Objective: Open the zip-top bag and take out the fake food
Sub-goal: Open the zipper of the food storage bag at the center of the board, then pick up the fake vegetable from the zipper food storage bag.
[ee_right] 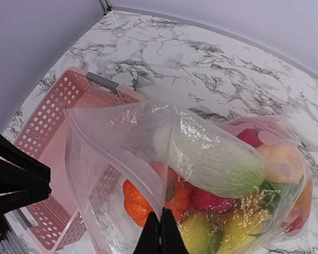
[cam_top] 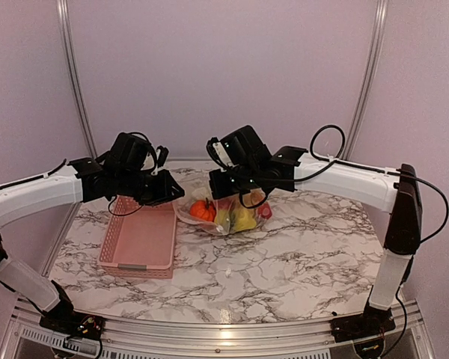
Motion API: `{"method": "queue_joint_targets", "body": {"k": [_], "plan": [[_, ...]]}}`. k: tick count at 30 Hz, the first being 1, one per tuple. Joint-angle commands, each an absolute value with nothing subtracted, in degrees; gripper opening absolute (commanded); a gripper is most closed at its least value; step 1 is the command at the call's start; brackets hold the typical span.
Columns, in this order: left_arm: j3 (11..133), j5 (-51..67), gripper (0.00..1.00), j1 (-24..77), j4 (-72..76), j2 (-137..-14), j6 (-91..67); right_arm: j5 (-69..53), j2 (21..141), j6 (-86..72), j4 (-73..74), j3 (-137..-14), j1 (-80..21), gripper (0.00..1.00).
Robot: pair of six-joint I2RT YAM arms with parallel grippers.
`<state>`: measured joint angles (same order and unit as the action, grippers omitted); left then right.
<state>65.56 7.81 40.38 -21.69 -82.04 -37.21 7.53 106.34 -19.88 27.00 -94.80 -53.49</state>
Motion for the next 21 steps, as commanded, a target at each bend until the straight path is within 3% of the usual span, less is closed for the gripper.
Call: {"method": "queue_joint_targets", "body": {"k": [1, 13, 21], "plan": [[70.06, 7.55, 0.19, 42.93, -22.82, -83.81, -35.12, 6.95, 107.22, -20.85, 26.19, -97.88, -54.17, 0.00], [71.15, 5.73, 0.26, 44.93, -15.25, -94.65, -35.04, 8.03, 106.41, -22.07, 26.82, -96.71, -54.58, 0.00], [72.44, -1.29, 0.43, 46.39, -16.96, -98.77, -34.50, 8.44, 105.69, -22.84, 27.05, -96.30, -54.67, 0.00]]}}
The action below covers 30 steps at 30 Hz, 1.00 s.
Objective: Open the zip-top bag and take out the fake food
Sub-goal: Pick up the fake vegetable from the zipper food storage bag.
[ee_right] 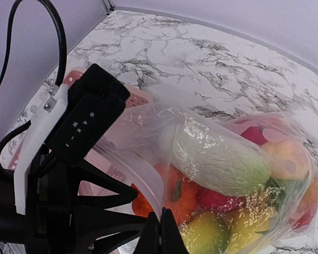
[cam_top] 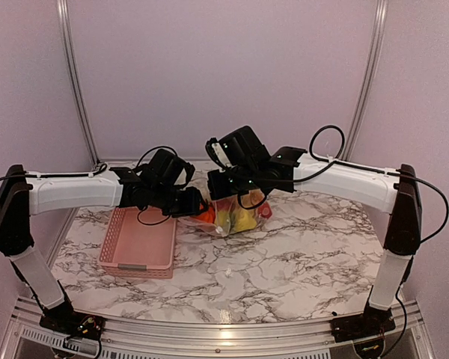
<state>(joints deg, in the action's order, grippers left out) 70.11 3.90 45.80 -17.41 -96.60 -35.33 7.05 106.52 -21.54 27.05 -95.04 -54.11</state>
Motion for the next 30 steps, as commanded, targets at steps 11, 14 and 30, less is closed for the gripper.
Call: {"method": "queue_joint_targets", "body": {"k": [11, 14, 30], "plan": [[73.62, -9.08, 0.68, 48.05, -19.50, -100.28, -34.24, 10.31, 102.96, -23.89, 26.30, -92.48, -54.76, 0.00], [73.61, -9.94, 0.72, 48.16, -20.01, -100.41, -34.30, 10.54, 102.31, -23.96, 25.95, -91.67, -54.77, 0.00], [74.73, -11.16, 0.79, 48.13, -20.74, -105.46, -34.68, 10.63, 101.43, -24.35, 25.82, -89.39, -54.76, 0.00]]}}
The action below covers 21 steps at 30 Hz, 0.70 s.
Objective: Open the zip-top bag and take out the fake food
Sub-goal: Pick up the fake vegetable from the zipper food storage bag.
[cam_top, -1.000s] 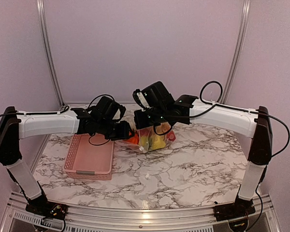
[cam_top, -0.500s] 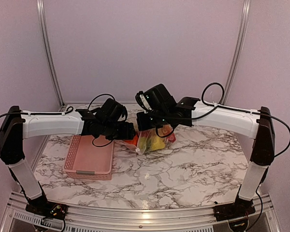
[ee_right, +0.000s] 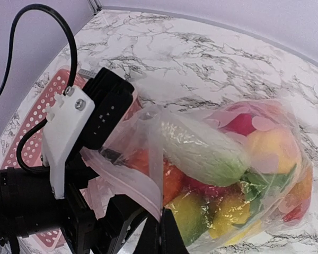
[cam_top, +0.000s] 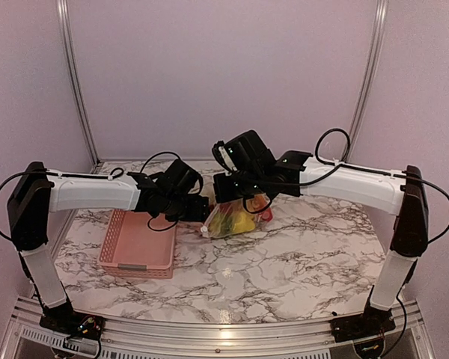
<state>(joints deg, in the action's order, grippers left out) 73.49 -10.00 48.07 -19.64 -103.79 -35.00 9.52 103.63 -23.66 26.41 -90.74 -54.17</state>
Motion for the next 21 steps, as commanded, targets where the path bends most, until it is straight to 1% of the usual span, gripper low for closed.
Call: {"method": "queue_joint_targets", "body": {"k": [1, 4, 6, 11, 14, 17, 20, 21], "plan": [[74.96, -10.97, 0.81, 48.14, -20.59, -105.84, -34.67, 10.91, 100.96, -24.42, 25.68, -88.90, -54.76, 0.00], [76.19, -9.95, 0.81, 48.16, -20.65, -107.49, -34.54, 11.36, 99.93, -24.69, 25.56, -87.51, -54.80, 0.00], [77.03, -9.47, 0.77, 48.21, -20.57, -108.54, -34.51, 11.51, 99.58, -24.68, 25.54, -86.78, -54.76, 0.00], [78.04, -8.25, 0.62, 48.32, -19.76, -110.86, -34.84, 11.27, 99.61, -24.97, 25.45, -84.76, -54.76, 0.00], [78.06, -7.59, 0.58, 48.58, -18.61, -111.94, -34.88, 11.77, 99.68, -25.13, 25.44, -83.47, -54.73, 0.00], [78.13, -7.14, 0.58, 48.82, -17.82, -113.01, -35.04, 12.92, 99.87, -25.47, 25.27, -81.84, -54.77, 0.00], [77.62, -7.55, 0.65, 48.94, -16.85, -113.95, -35.35, 12.82, 100.26, -26.31, 25.30, -80.25, -54.76, 0.00], [77.37, -7.81, 0.66, 48.94, -16.57, -114.05, -35.39, 12.69, 100.37, -26.86, 25.04, -79.64, -54.77, 0.00]]}}
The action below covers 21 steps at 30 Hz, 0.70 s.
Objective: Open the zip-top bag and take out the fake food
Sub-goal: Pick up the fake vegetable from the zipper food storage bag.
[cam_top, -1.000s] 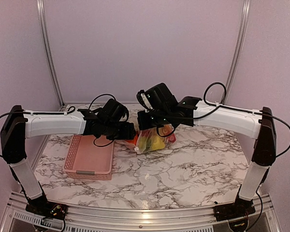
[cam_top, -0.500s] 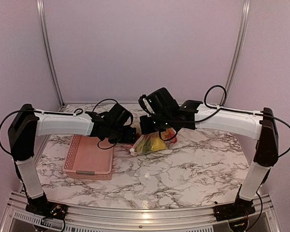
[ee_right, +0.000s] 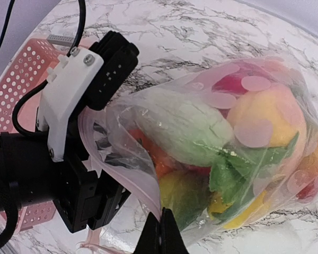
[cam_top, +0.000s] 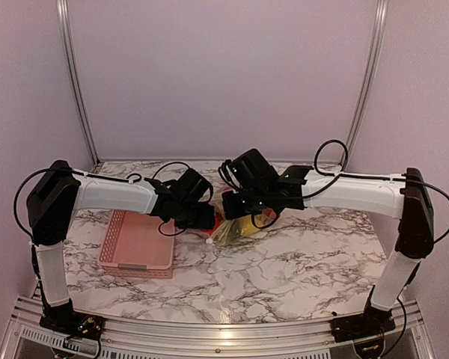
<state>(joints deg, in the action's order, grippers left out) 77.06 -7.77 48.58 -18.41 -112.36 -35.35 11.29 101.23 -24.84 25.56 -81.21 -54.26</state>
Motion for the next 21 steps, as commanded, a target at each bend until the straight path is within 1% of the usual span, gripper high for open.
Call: {"method": "queue_joint_targets", "body": {"k": [1, 3, 10, 14, 16, 18, 21], "plan": [[77.02, -8.22, 0.68, 48.89, -16.16, -114.03, -35.39, 12.61, 100.52, -27.21, 24.85, -78.99, -54.76, 0.00], [75.90, -8.59, 0.71, 48.95, -15.38, -114.07, -35.36, 12.61, 100.74, -28.11, 24.87, -78.17, -54.76, 0.00], [75.03, -9.87, 0.73, 48.91, -14.47, -115.40, -35.15, 11.64, 100.18, -30.43, 23.68, -74.92, -55.19, 0.00], [74.63, -9.81, 0.75, 48.98, -13.74, -115.37, -35.35, 11.21, 101.59, -30.12, 23.73, -75.42, -55.28, 0.00], [74.80, -10.18, 0.73, 49.02, -13.75, -115.23, -35.14, 11.10, 102.21, -29.99, 23.69, -75.91, -55.28, 0.00], [75.02, -9.95, 0.68, 48.96, -13.64, -115.22, -35.03, 10.92, 102.80, -29.89, 23.65, -76.43, -55.28, 0.00], [75.08, -9.69, 0.56, 49.01, -13.40, -115.39, -34.94, 10.73, 103.48, -29.72, 23.56, -76.76, -55.28, 0.00]]}}
